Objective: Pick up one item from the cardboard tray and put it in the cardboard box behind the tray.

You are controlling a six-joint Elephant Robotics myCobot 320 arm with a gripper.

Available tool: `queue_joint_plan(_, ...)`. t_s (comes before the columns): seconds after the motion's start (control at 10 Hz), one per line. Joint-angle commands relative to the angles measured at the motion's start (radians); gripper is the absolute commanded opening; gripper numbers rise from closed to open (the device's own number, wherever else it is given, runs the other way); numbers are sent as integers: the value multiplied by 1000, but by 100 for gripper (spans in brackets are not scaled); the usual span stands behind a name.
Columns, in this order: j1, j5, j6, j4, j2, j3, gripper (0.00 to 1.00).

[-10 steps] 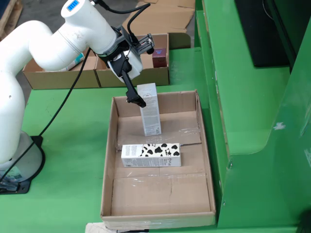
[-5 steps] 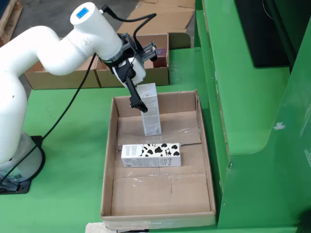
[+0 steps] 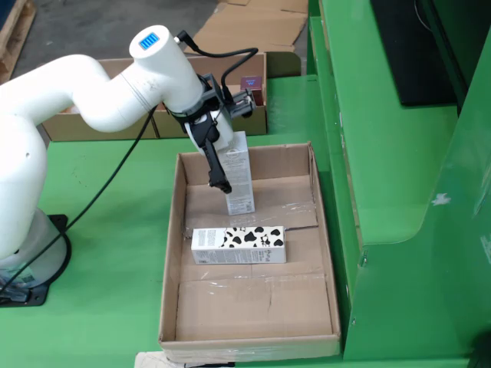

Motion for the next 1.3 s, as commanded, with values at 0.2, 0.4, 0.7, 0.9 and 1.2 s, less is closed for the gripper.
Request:
queue_joint_plan(0.2, -4, 2, 6, 11, 29, 26, 100)
queue_joint_plan(0.4, -4, 2, 6, 11, 29, 26, 100)
queue_joint_plan(0.7, 2, -6, 1, -30, -20, 138, 100)
queue_joint_plan(0.9, 11, -16, -5, -130, -117, 348, 100)
queue_joint_plan(1.2, 11, -16, -5, -130, -117, 348, 100)
